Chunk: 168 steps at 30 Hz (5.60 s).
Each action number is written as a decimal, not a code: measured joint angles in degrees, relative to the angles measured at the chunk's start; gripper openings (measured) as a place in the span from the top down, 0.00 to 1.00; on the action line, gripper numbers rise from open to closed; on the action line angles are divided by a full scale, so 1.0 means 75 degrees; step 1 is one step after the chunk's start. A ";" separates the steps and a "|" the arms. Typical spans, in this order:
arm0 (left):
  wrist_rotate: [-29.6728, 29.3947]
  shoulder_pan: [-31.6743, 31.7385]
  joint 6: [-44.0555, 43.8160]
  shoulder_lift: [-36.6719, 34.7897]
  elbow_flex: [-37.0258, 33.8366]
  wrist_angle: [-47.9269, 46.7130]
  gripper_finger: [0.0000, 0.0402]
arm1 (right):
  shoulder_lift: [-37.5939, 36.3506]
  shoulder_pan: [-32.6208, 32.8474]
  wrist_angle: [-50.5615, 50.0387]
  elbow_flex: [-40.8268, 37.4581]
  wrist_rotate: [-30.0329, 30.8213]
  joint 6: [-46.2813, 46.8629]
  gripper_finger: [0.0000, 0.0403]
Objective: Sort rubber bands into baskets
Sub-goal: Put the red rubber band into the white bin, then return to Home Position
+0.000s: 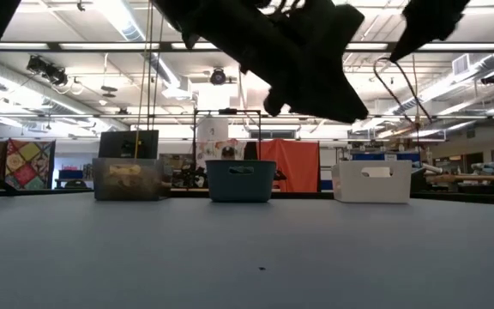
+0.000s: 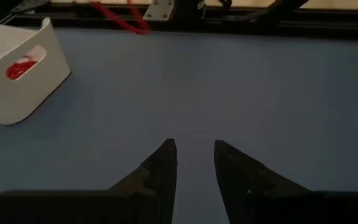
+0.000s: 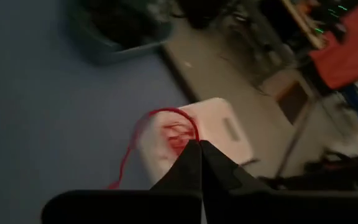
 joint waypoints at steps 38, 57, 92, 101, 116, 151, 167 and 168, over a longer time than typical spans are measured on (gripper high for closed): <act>0.0006 0.0010 0.0080 0.0594 0.0000 0.0593 0.72 | -0.0456 -0.7105 0.7470 -0.2813 -0.2517 -0.5600 0.89; -0.0457 0.0244 0.0481 0.0594 0.0002 0.1543 0.72 | -0.0950 -0.6635 0.8604 -0.3078 -0.4252 -0.4975 0.53; 0.0531 0.0393 0.0822 -0.3628 -0.1700 -0.0796 0.97 | -0.5076 -0.1093 1.1324 -0.5584 -0.5293 -0.4999 0.99; 0.0545 0.0346 0.0632 -0.6597 -0.5641 0.1948 0.98 | -0.4392 -0.1056 1.2399 -0.6030 -0.5627 -0.4827 0.99; 0.0739 0.0375 0.0358 -0.9534 -0.8746 0.3241 0.98 | -0.3066 -0.1047 1.3911 -0.5823 -0.6658 -0.6466 0.99; 0.0629 0.0360 0.0086 -1.3540 -0.8995 -0.1236 0.98 | -0.7755 0.0371 1.1199 -0.6838 -0.5262 -0.6528 0.99; 0.0309 0.0360 0.0256 -1.3531 -0.8993 -0.1164 0.98 | -0.8121 -0.1202 1.2237 -0.7627 -0.6675 -0.6601 0.99; 0.0308 0.0360 0.0247 -1.3531 -0.8993 -0.1171 0.98 | -0.8121 -0.1352 1.2239 -0.7627 -0.6847 -0.6567 0.99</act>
